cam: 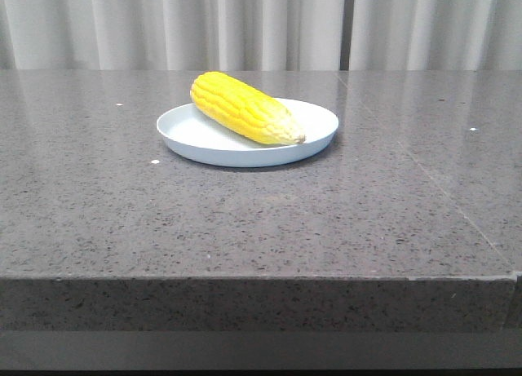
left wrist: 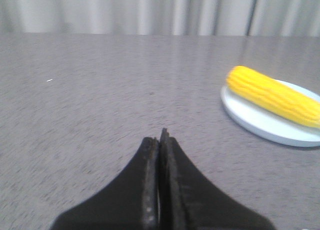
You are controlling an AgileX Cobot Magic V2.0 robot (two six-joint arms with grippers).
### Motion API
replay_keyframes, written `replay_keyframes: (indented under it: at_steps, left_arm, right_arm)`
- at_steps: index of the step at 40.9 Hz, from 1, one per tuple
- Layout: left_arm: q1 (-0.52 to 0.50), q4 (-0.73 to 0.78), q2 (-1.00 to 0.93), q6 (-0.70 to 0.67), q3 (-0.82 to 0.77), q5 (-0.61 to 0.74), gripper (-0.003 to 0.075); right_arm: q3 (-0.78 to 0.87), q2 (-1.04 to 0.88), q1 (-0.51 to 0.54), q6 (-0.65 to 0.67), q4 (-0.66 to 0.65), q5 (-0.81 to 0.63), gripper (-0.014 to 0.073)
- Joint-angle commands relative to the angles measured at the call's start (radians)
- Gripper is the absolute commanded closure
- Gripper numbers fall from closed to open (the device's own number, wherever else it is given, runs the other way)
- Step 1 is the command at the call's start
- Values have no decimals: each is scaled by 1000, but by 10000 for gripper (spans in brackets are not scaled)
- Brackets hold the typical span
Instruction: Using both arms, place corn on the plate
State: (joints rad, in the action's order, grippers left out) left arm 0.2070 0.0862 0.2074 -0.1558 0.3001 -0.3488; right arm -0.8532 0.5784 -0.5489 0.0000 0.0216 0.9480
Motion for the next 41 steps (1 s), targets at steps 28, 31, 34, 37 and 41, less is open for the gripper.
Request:
replay_keyframes:
  at_steps: [28, 31, 34, 37, 41]
  left_arm:
    - [-188, -6, -232, 8, -332, 432, 741]
    - [-187, -6, -232, 19, -332, 442, 741]
    - [-182, -6, -232, 23, -332, 434, 741]
    - [-173, -8, -232, 24, -332, 433, 741]
    - [-161, -8, -232, 51, -332, 425, 741]
  right_arm:
    - [-24, 0, 0, -8, -12, -68, 680]
    - [-24, 0, 0, -8, -12, -68, 680]
    - [-24, 0, 0, -8, -12, -68, 680]
    - [-24, 0, 0, -8, -12, -68, 680]
    - [-24, 0, 0, -8, -12, -68, 680]
